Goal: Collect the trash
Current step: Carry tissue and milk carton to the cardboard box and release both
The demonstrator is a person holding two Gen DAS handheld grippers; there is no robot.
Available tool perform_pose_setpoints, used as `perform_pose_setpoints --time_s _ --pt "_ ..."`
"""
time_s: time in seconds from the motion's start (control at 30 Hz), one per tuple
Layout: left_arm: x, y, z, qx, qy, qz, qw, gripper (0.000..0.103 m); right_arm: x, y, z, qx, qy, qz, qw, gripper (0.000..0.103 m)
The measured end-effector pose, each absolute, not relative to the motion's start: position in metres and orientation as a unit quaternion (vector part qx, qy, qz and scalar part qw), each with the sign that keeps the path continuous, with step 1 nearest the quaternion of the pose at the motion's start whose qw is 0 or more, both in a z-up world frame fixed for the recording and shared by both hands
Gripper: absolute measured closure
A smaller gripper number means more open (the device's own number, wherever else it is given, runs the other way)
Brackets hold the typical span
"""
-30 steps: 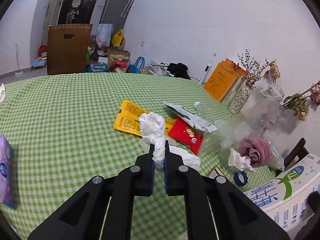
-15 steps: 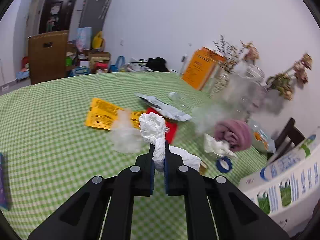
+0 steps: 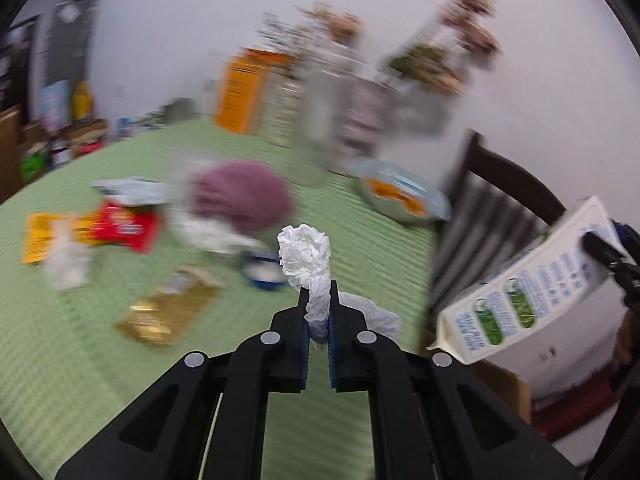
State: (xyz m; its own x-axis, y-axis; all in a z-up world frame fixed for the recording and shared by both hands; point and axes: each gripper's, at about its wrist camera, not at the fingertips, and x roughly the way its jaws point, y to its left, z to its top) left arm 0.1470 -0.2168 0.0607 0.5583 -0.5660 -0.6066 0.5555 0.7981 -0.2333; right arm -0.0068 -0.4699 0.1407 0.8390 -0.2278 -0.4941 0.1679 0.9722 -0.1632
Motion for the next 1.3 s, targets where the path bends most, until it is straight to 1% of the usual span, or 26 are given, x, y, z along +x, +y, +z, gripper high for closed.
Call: perform_pose_setpoints --time_s 0.23,0.43,0.7,0.9,0.97,1.03,1.1,1.3 --pt "0.092 -0.347 0.013 0.069 0.389 -0.420 0.817 0.098 -0.060 -0.538 0.080 -0.027 0.342 -0.172 0.923 0.028" --pt "0.062 -0.413 -0.029 0.138 0.417 -0.456 0.774 0.098 -0.085 -0.578 0.015 0.020 0.393 -0.212 0.894 0.028" --pt "0.071 -0.441 -0.074 0.168 0.458 -0.441 0.753 0.098 -0.068 -0.598 -0.053 0.083 0.424 -0.195 0.881 0.028" --pt "0.065 -0.456 -0.101 0.196 0.477 -0.443 0.733 0.097 -0.053 -0.604 -0.068 0.154 0.396 -0.166 0.890 0.027" --pt "0.068 -0.461 -0.107 0.198 0.484 -0.442 0.729 0.096 -0.043 -0.602 -0.077 0.182 0.417 -0.130 0.881 0.026" --pt "0.070 -0.464 -0.109 0.200 0.486 -0.441 0.728 0.096 -0.038 -0.595 -0.090 0.160 0.452 -0.123 0.869 0.026" --pt "0.073 -0.467 -0.112 0.200 0.489 -0.441 0.725 0.096 -0.042 -0.593 -0.095 0.132 0.467 -0.141 0.863 0.026" --pt "0.075 -0.483 -0.129 0.202 0.504 -0.441 0.715 0.096 -0.071 -0.609 -0.099 0.149 0.483 -0.160 0.848 0.026"
